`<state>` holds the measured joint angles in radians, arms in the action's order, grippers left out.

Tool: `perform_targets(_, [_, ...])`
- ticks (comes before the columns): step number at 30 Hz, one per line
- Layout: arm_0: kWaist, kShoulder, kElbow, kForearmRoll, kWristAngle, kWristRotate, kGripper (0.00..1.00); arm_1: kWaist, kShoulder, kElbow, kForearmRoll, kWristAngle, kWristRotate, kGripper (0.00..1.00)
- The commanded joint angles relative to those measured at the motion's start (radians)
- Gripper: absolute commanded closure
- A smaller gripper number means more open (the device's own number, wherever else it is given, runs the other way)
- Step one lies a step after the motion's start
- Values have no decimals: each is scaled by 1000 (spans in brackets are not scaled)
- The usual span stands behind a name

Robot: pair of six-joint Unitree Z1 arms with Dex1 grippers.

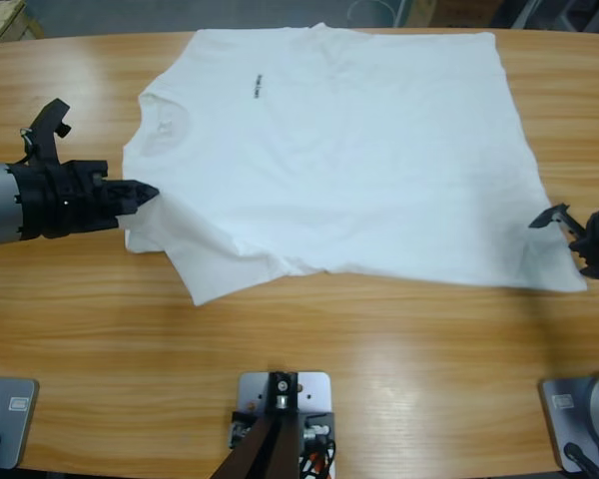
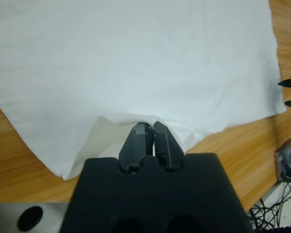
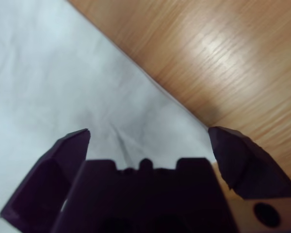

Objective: Fold clothes

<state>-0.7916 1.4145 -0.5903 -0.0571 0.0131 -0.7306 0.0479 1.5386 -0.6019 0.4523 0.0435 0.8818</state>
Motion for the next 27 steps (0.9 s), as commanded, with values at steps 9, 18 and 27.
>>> perform_targets(9, [12, 33, -4, 15, -13, 16, 1000, 10, 49, 39, -53, 57, -22, 999])
perform_targets(18, [16, 24, -4, 25, -13, 16, 1000, 10, 30, 82, -152, 103, -65, 1000])
perform_targets(27, [18, 14, -2, 26, -13, 16, 1000, -7, -23, 129, -294, 221, -180, 1000])
